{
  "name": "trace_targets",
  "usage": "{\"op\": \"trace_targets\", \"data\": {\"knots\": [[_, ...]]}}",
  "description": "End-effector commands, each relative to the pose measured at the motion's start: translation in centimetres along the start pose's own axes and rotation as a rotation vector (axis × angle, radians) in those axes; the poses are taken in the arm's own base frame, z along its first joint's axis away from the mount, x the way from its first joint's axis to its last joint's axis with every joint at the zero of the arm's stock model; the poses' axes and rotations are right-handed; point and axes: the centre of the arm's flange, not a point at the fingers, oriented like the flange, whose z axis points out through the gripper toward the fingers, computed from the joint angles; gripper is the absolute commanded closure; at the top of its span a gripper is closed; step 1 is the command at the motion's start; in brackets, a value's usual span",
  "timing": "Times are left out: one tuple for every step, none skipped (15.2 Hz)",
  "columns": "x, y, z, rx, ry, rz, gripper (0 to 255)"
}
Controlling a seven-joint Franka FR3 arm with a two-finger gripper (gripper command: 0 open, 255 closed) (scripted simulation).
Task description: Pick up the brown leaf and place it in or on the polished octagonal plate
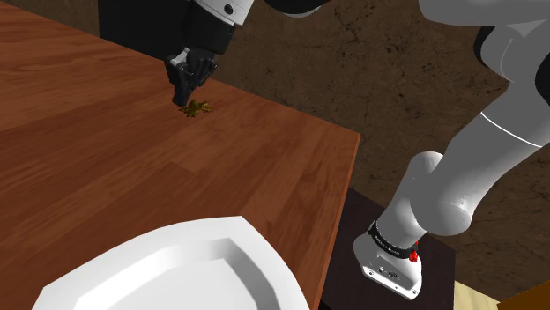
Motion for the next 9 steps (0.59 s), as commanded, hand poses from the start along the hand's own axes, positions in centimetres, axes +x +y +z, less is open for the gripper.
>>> {"op": "trace_targets", "data": {"knots": [[0.0, 0.0, 0.0, 0.000, 0.000, 0.000, 255], [0.0, 0.0, 0.0, 0.000, 0.000, 0.000, 0], [-1.1, 0.1, -1.0, -0.003, 0.018, -0.060, 0], [-2.2, 0.3, -2.0, -0.007, 0.035, -0.121, 0], [-3.3, 0.5, -3.0, -0.010, 0.053, -0.181, 0], [-4.5, 0.8, -3.9, -0.014, 0.070, -0.241, 0], [-5.6, 1.1, -4.9, -0.017, 0.088, -0.302, 0], [-6.3, 1.4, -5.5, -0.019, 0.100, -0.343, 0], [-6.3, 1.4, -5.0, -0.019, 0.100, -0.343, 0]]}}
